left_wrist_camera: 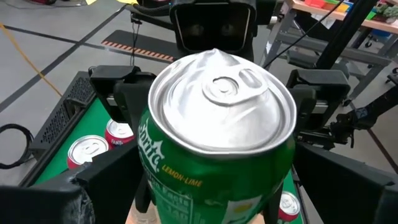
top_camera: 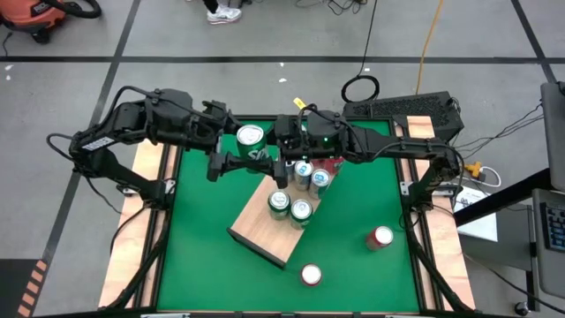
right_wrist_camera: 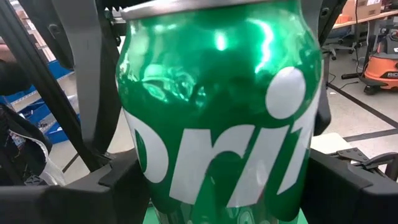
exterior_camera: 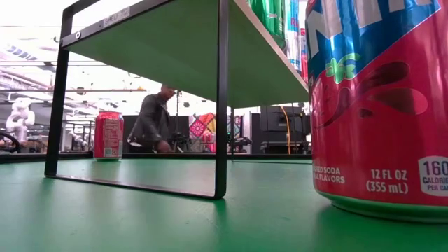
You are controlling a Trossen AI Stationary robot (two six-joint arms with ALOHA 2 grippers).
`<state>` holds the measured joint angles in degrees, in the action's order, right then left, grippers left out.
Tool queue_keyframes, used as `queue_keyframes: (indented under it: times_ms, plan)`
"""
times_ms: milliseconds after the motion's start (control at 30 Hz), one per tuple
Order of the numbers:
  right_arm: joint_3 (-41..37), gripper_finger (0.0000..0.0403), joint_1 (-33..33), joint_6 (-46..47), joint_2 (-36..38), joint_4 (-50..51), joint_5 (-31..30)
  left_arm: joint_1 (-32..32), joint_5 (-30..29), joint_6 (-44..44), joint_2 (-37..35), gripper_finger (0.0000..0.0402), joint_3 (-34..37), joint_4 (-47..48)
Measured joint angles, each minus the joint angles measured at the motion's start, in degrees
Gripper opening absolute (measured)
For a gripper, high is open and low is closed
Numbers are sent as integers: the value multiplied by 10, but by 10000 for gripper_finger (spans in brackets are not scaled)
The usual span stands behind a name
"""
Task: Sort soda cans
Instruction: Put the green soda can on the shelf and align it with the other green soda cans
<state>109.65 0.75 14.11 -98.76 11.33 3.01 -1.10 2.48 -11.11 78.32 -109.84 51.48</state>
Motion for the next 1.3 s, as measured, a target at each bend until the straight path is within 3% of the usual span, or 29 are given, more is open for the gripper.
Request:
queue_keyframes:
  times_ms: [267, 700, 1300]
  plan:
    - [0, 306, 0, 1, 0, 0, 0, 0, 5, 13, 0, 394, 0, 1]
    - [0, 306, 0, 5, 0, 0, 3, 0, 6, 17, 0, 284, 0, 2]
    - [1, 318, 0, 26, 0, 9, -12, 0, 10, 9, -3, 273, 0, 1]
